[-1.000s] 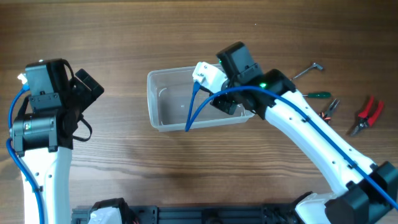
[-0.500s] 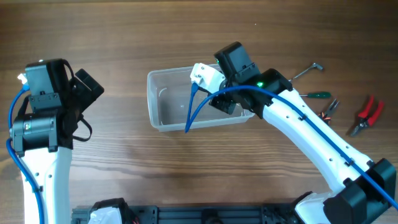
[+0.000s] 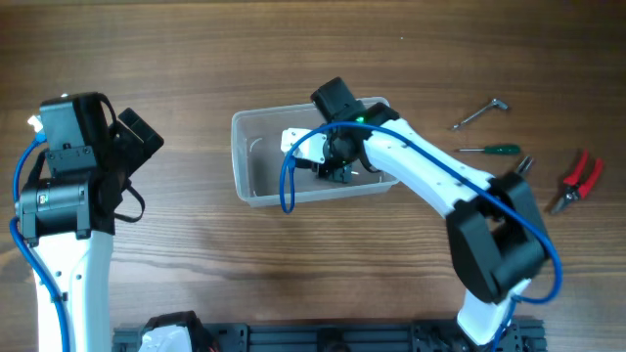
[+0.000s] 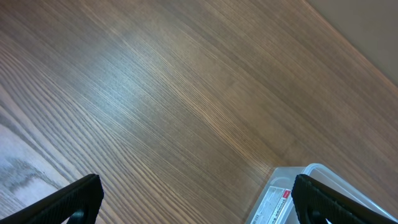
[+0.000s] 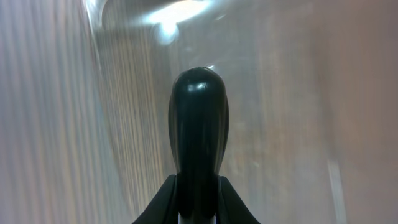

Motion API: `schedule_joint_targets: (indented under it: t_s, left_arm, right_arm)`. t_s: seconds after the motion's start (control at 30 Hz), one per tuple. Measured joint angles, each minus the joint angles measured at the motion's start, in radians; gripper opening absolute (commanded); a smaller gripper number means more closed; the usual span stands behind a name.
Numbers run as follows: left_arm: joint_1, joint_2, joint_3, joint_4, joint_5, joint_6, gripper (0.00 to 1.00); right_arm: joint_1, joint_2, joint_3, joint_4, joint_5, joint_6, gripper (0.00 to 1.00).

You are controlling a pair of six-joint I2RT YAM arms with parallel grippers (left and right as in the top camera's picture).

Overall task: Pack container
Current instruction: 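Carry the screwdriver into the container and release it, then grasp the silver socket wrench with the right gripper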

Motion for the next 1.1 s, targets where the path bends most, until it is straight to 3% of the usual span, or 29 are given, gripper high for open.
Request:
schedule_joint_targets:
  t_s: [0.1, 0.13, 0.27, 0.4, 0.57, 0.7, 0.87, 0.97, 1.1]
  left_arm:
    - [0.000, 0.000, 0.000, 0.000, 0.000, 0.000, 1.00]
    - [0.000, 0.000, 0.000, 0.000, 0.000, 0.000, 1.00]
    - [0.000, 0.000, 0.000, 0.000, 0.000, 0.000, 1.00]
    - [0.000, 0.000, 0.000, 0.000, 0.000, 0.000, 1.00]
    - [0.000, 0.000, 0.000, -0.001, 0.000, 0.000, 1.00]
    - [0.000, 0.000, 0.000, 0.000, 0.000, 0.000, 1.00]
    - [0.000, 0.000, 0.000, -0.001, 0.000, 0.000, 1.00]
    - [0.000, 0.000, 0.000, -0.002, 0.000, 0.000, 1.00]
    - [0.000, 0.000, 0.000, -0.006, 0.000, 0.000, 1.00]
  right_arm:
    - [0.000, 0.059, 0.000, 0.006, -0.013, -0.013, 0.05]
    - [0.000, 0.068, 0.000, 0.008, -0.015, -0.014, 0.10]
    - [0.000, 0.071, 0.000, 0.011, -0.021, -0.014, 0.69]
    - [0.000, 0.071, 0.000, 0.013, -0.023, 0.050, 0.97]
    - [0.000, 0.028, 0.086, -0.086, -0.018, 0.213, 1.00]
    - [-0.033, -0.151, 0.242, -0.116, 0.020, 0.427, 1.00]
    - [-0.280, -0.375, 0.316, -0.122, 0.164, 0.934, 1.00]
    - [-0.500, -0.342, 0.317, -0.207, 0.219, 1.265, 1.00]
    - [-0.666, -0.211, 0.310, -0.227, 0.223, 1.516, 1.00]
